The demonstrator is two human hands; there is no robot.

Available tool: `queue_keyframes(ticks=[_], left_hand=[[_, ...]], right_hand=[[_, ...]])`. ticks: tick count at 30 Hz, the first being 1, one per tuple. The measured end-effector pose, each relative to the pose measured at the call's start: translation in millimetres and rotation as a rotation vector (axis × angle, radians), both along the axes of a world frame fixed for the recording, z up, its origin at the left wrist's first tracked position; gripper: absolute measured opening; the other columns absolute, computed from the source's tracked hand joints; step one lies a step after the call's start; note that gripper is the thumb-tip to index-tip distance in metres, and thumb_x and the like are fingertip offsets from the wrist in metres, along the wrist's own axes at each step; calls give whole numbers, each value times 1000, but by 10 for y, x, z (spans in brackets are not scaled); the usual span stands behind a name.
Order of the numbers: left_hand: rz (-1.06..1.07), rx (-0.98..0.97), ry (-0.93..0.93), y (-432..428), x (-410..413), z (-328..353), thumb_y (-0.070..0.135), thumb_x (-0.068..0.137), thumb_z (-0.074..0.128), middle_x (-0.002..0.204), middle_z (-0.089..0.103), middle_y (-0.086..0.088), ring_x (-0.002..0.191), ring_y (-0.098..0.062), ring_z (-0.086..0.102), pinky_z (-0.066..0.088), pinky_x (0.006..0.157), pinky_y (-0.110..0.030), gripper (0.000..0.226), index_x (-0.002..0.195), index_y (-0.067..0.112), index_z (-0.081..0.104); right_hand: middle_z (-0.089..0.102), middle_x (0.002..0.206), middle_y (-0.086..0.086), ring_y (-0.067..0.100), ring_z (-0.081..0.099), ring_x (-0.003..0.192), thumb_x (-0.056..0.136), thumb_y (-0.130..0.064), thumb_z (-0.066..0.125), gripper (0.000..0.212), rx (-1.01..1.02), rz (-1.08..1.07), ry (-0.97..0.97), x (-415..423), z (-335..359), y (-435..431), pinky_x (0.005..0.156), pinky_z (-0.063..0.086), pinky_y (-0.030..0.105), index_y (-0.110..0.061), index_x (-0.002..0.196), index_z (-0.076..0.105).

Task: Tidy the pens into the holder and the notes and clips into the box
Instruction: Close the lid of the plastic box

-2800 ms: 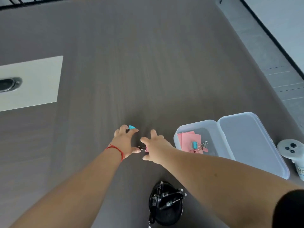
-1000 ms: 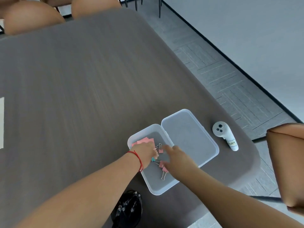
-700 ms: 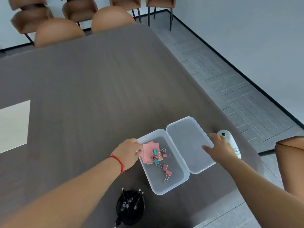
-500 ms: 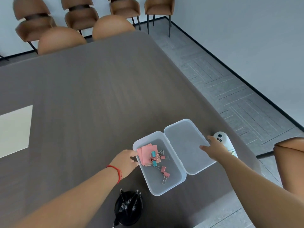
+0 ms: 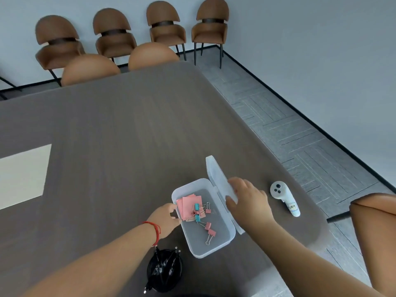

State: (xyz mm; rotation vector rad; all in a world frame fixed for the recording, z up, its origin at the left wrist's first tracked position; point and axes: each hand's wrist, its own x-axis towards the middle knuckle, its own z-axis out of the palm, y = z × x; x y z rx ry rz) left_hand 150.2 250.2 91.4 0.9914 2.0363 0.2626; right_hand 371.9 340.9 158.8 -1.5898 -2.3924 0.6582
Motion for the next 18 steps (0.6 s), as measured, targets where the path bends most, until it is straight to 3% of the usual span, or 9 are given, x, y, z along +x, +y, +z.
queue_keyframes(ticks=[2,4,6,8,11,15,18], left_hand=[[24,1,-29,-18,-27,38,15,88,59,113,65,-5,101,-23,64,48,99,-32,45,131,6,49],[98,-8,-112,-34,-60,49,9,87,58,80,61,1,81,-22,62,54,93,-37,41,126,1,51],[183,-9,-131,-65,-113,54,8,85,57,71,58,2,77,-23,62,56,91,-40,41,124,1,53],[221,8,-114,-127,-154,38,13,84,59,84,65,-6,84,-28,65,53,93,-40,44,127,4,51],[246,38,-27,-235,-203,101,21,85,64,126,59,-10,103,-28,65,49,97,-35,56,136,9,42],[282,45,9,-337,-314,162,24,86,63,129,56,-6,109,-28,64,49,100,-36,61,139,9,38],[294,38,22,-401,-402,177,24,86,63,125,57,-5,101,-27,65,49,99,-35,59,138,8,40]], right_hand=[[59,124,-9,16,61,106,88,-36,53,41,-9,62,-17,-156,-58,-137,93,41,35,-32,129,46],[58,126,-8,18,62,105,90,-40,52,43,-4,132,-32,-325,-141,-258,93,42,36,-30,131,43],[60,119,-3,24,62,101,91,-37,48,40,6,213,-80,-501,-270,-380,87,42,38,-25,128,42],[60,112,1,27,61,95,91,-28,46,36,22,308,-186,-655,-441,-535,75,37,38,-18,125,40],[59,107,7,29,62,91,88,-19,52,42,59,439,-374,-793,-700,-749,70,31,38,-11,126,36],[60,105,9,30,61,93,86,-16,55,50,89,486,-462,-840,-902,-822,79,38,40,-9,130,33],[59,106,9,30,60,94,82,-10,57,52,98,489,-478,-835,-983,-827,82,39,40,-9,128,34]])
